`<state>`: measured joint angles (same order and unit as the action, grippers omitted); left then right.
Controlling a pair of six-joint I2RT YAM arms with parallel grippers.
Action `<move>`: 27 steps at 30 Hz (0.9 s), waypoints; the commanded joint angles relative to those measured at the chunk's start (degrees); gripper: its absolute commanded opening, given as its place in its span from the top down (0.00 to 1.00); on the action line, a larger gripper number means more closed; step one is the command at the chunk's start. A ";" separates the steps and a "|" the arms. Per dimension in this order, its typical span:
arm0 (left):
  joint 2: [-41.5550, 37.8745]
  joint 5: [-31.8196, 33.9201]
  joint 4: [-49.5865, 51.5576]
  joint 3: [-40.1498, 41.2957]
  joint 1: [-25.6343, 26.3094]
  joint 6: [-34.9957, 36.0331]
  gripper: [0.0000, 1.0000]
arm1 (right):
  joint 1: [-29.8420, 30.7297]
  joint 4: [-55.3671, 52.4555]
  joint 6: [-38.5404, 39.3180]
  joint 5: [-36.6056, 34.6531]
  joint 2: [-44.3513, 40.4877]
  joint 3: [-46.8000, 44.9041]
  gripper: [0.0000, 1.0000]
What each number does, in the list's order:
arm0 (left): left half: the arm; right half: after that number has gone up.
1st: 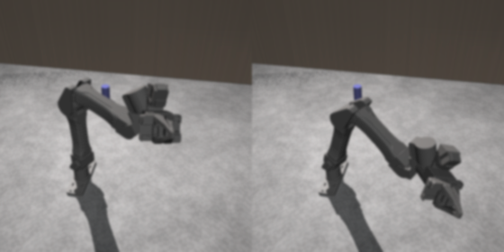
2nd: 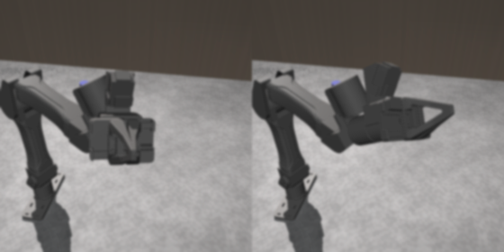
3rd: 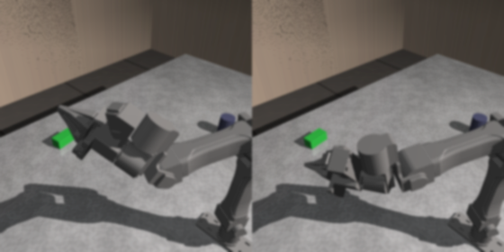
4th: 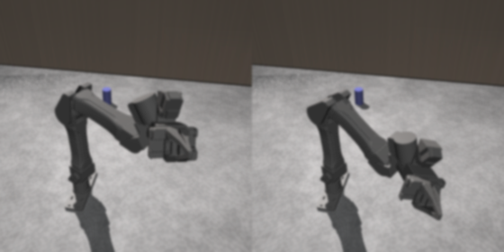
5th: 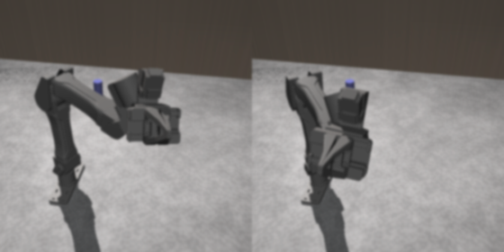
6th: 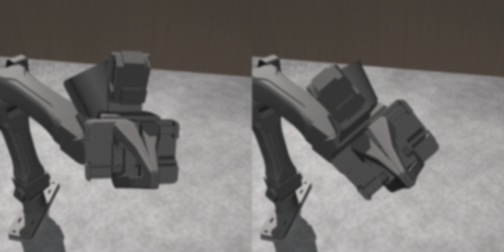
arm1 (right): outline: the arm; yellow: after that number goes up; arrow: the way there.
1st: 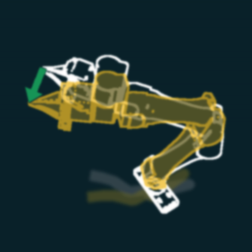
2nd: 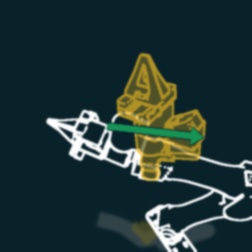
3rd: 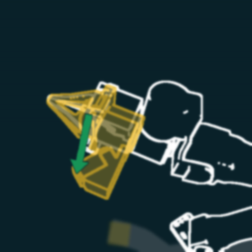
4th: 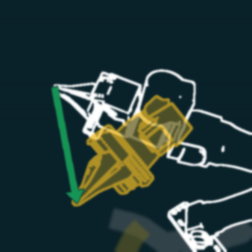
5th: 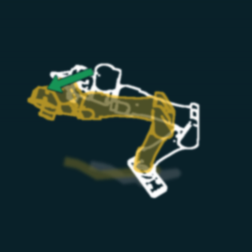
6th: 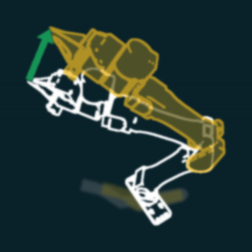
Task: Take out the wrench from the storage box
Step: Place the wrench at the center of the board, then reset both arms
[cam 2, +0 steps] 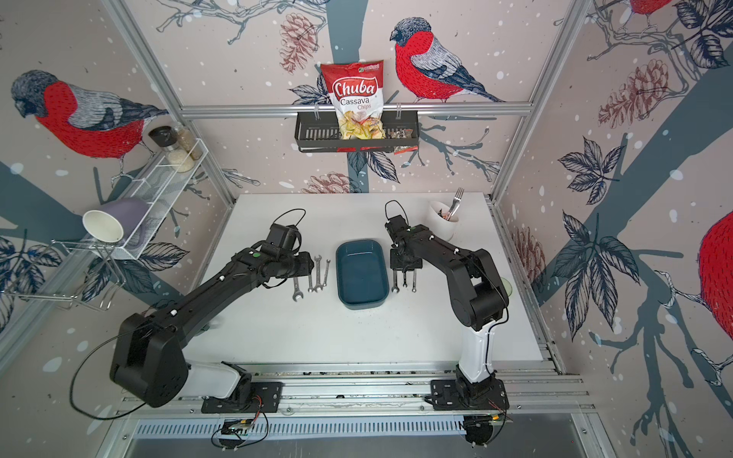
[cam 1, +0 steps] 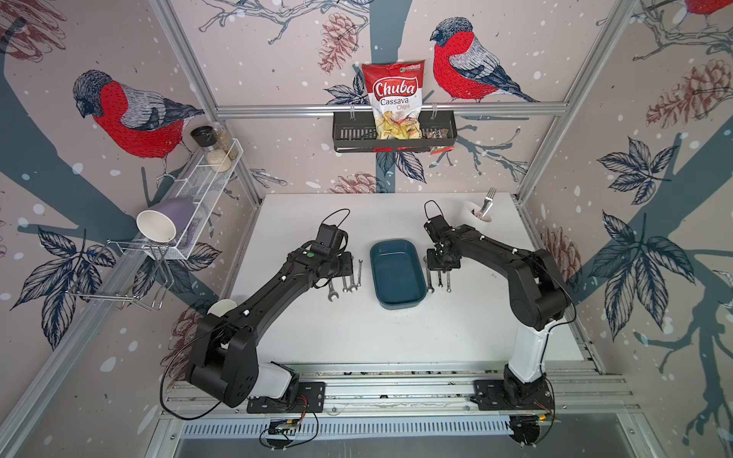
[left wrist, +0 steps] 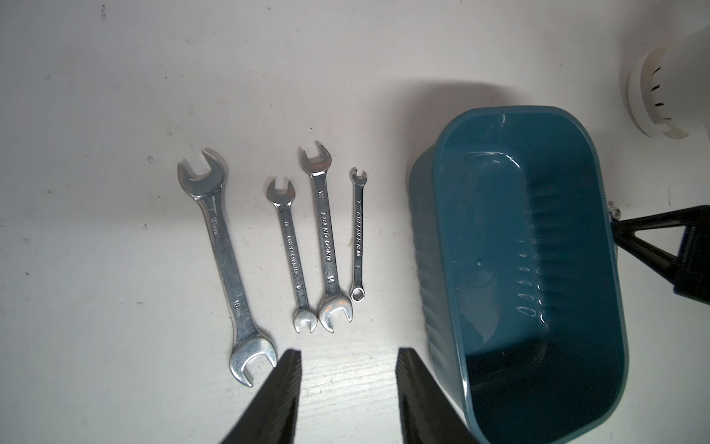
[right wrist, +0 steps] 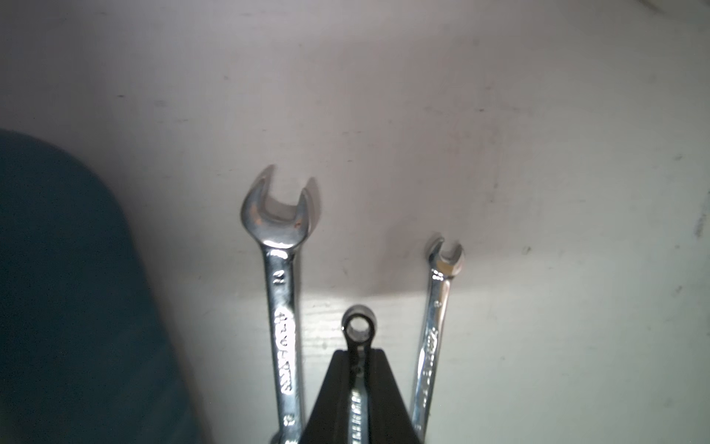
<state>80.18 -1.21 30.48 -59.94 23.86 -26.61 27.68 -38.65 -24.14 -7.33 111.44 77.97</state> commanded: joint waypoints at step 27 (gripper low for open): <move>-5.05 11.69 2.58 -9.95 -2.07 2.10 0.48 | -2.37 1.13 1.28 -1.98 -13.44 0.36 0.48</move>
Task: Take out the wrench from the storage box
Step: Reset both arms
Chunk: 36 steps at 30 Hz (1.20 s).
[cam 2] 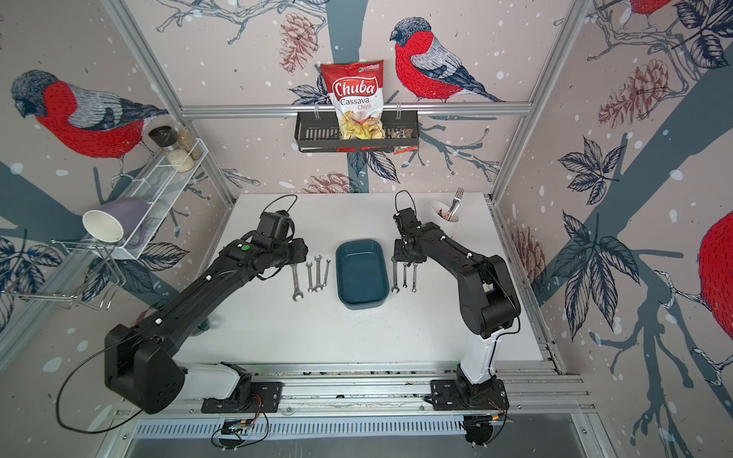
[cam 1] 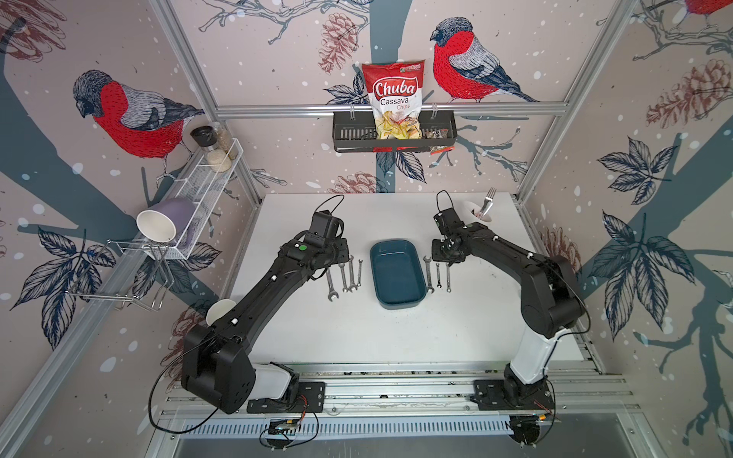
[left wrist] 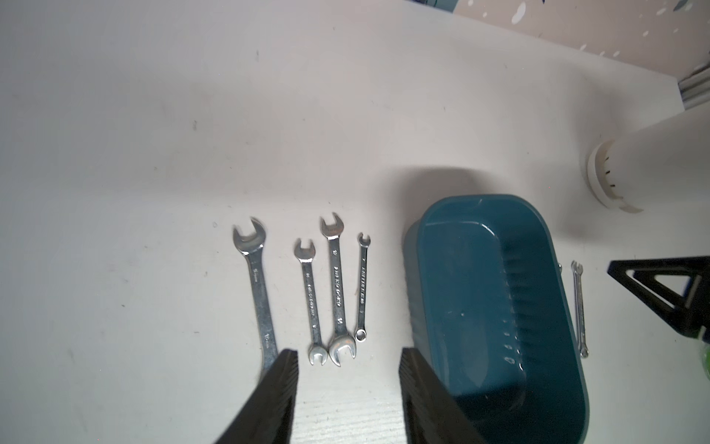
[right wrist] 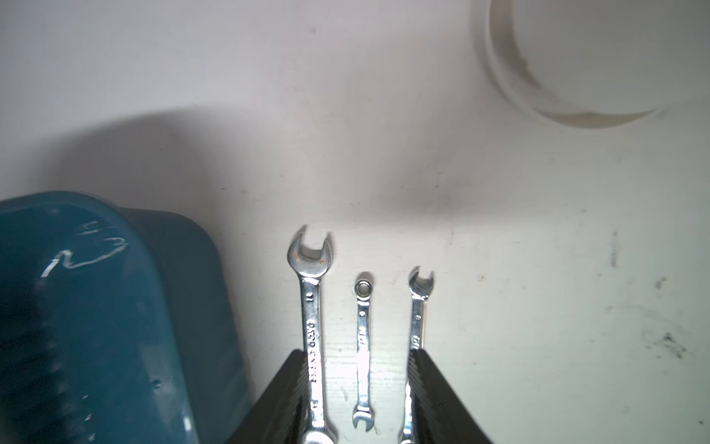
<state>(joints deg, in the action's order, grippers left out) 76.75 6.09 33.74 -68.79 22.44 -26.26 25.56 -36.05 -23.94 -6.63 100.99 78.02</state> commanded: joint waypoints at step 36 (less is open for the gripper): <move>-4.29 19.48 -91.81 57.35 -19.72 20.54 0.05 | -21.53 114.45 20.42 -9.94 -14.82 -69.28 0.00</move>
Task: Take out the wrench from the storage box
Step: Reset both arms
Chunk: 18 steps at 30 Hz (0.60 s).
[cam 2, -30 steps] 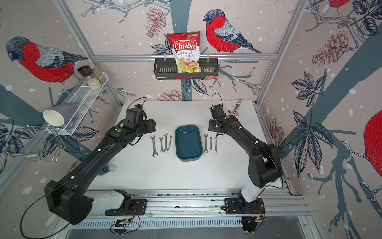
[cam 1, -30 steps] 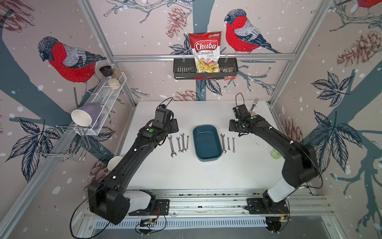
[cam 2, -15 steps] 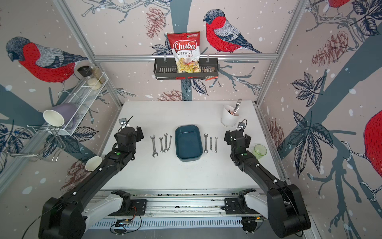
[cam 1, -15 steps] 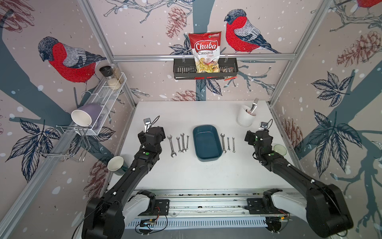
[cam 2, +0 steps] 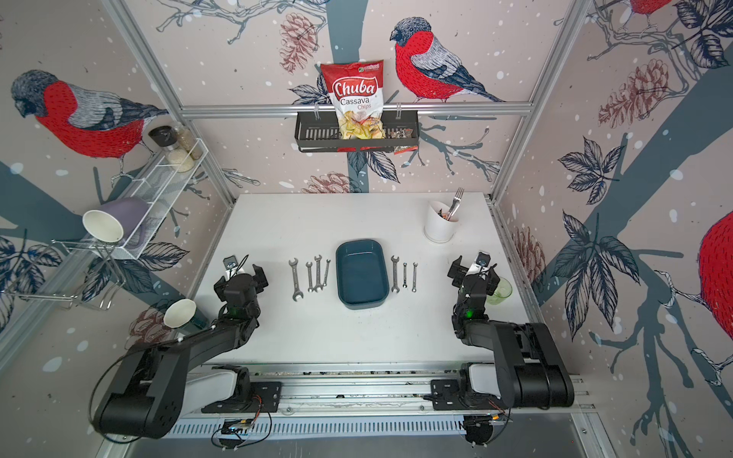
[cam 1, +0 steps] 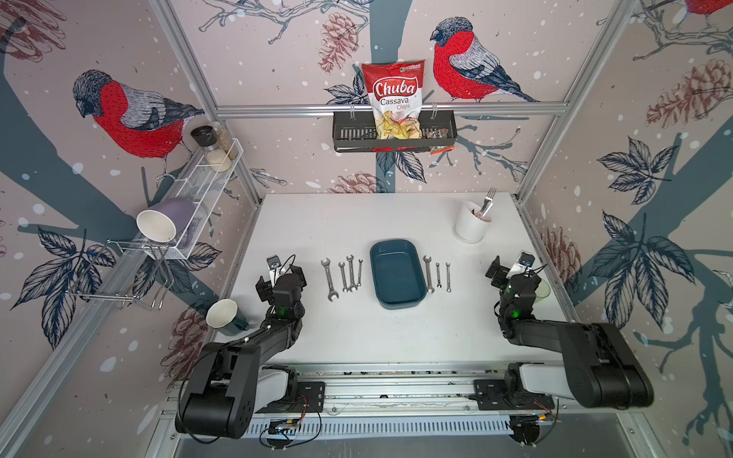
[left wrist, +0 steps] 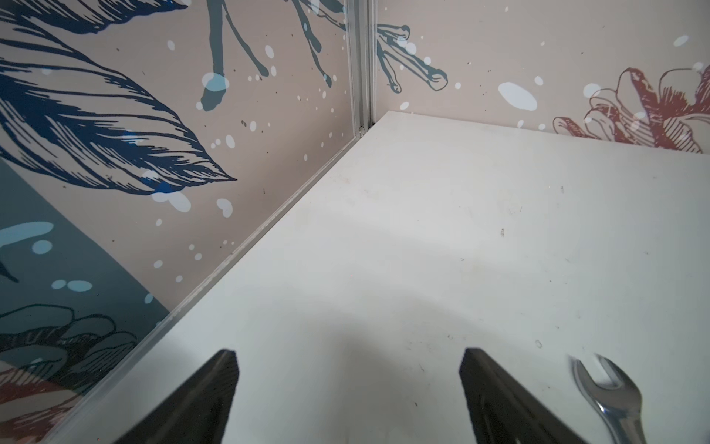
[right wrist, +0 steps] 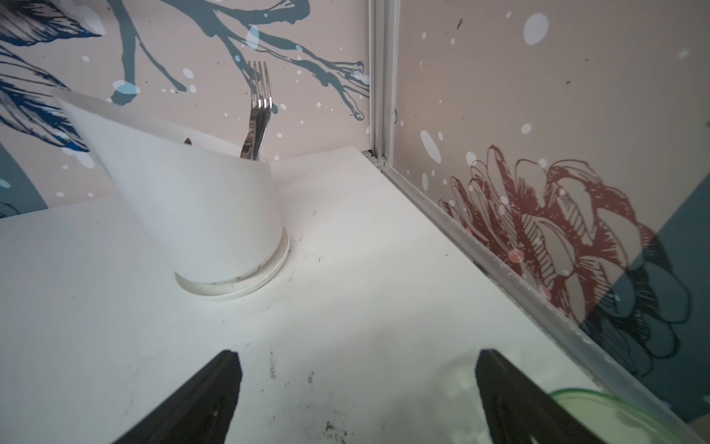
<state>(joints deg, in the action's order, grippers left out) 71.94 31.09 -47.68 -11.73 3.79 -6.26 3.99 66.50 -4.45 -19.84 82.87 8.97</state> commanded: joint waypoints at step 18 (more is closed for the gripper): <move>14.80 -20.28 -21.33 -2.36 -2.81 3.08 0.04 | -1.80 4.06 0.23 8.31 3.48 3.90 0.00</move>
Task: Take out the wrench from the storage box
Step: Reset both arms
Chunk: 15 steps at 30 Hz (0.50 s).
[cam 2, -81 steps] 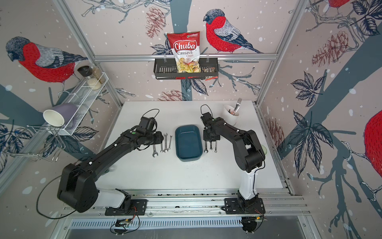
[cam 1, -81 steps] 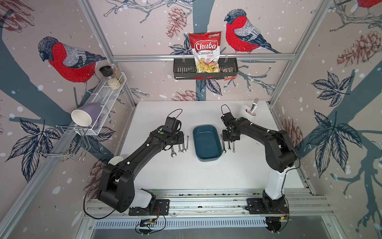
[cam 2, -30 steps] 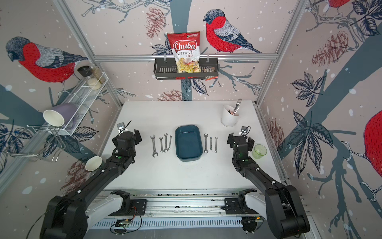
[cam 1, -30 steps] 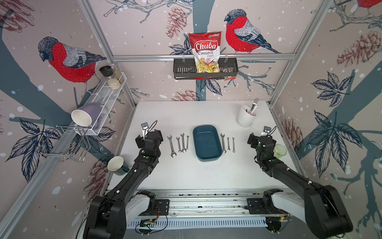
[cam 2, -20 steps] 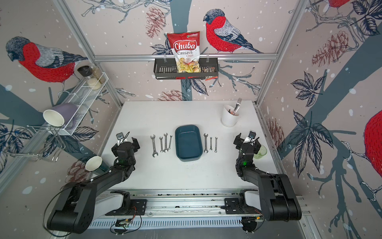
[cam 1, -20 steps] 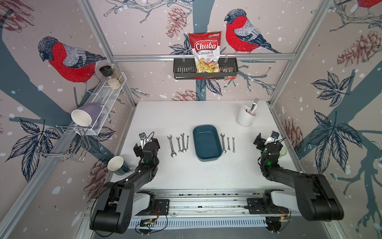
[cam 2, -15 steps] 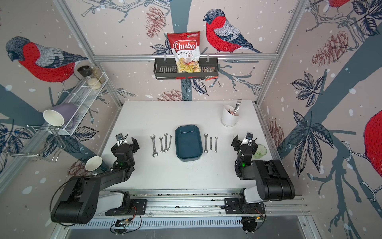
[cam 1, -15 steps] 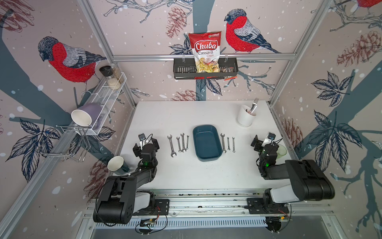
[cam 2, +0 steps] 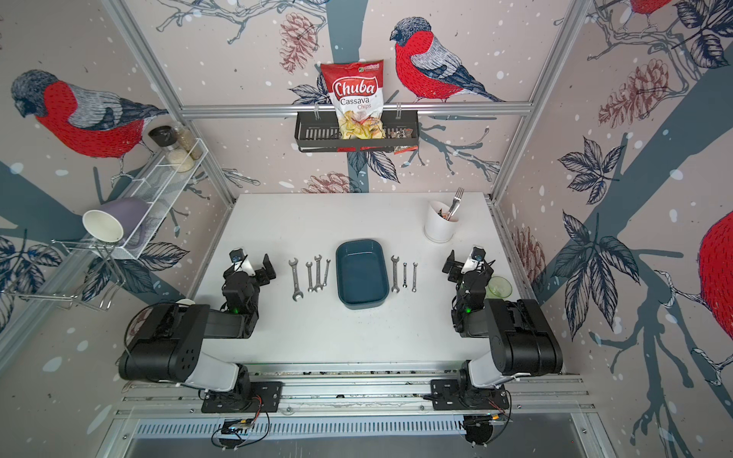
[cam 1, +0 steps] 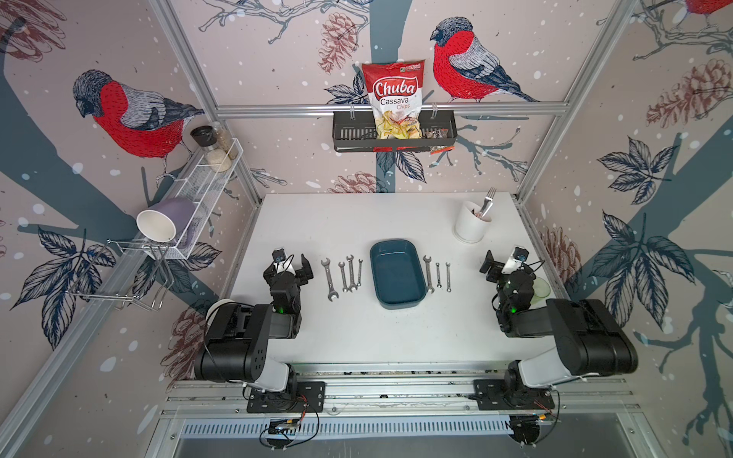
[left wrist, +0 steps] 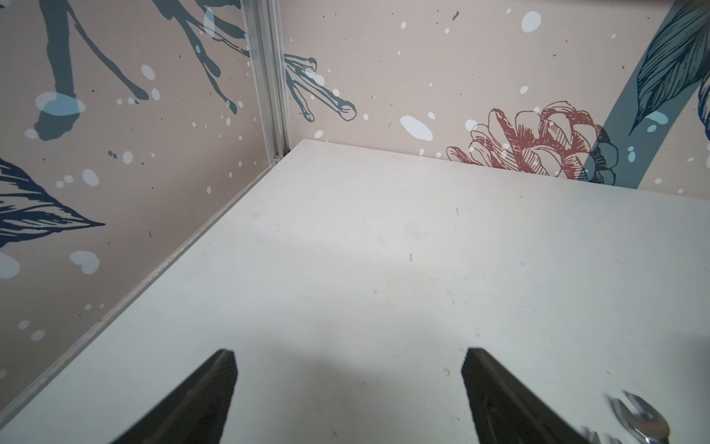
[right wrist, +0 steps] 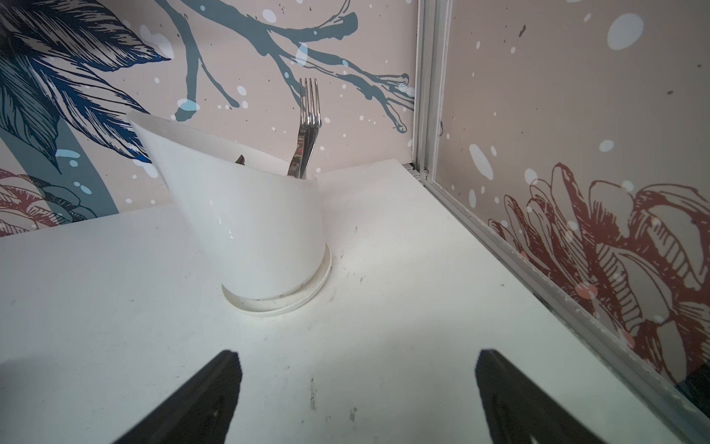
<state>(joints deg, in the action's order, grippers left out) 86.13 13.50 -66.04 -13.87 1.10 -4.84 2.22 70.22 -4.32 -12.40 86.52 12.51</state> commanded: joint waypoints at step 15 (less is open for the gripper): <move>0.88 -3.77 -3.03 -0.37 0.06 2.35 0.04 | -0.46 0.10 0.03 1.67 0.01 0.49 0.00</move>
<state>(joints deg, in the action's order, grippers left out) 87.00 10.28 -66.98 -14.00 1.15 -3.01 1.85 69.93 -4.34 -11.42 86.52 12.73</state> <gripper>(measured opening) 0.959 0.998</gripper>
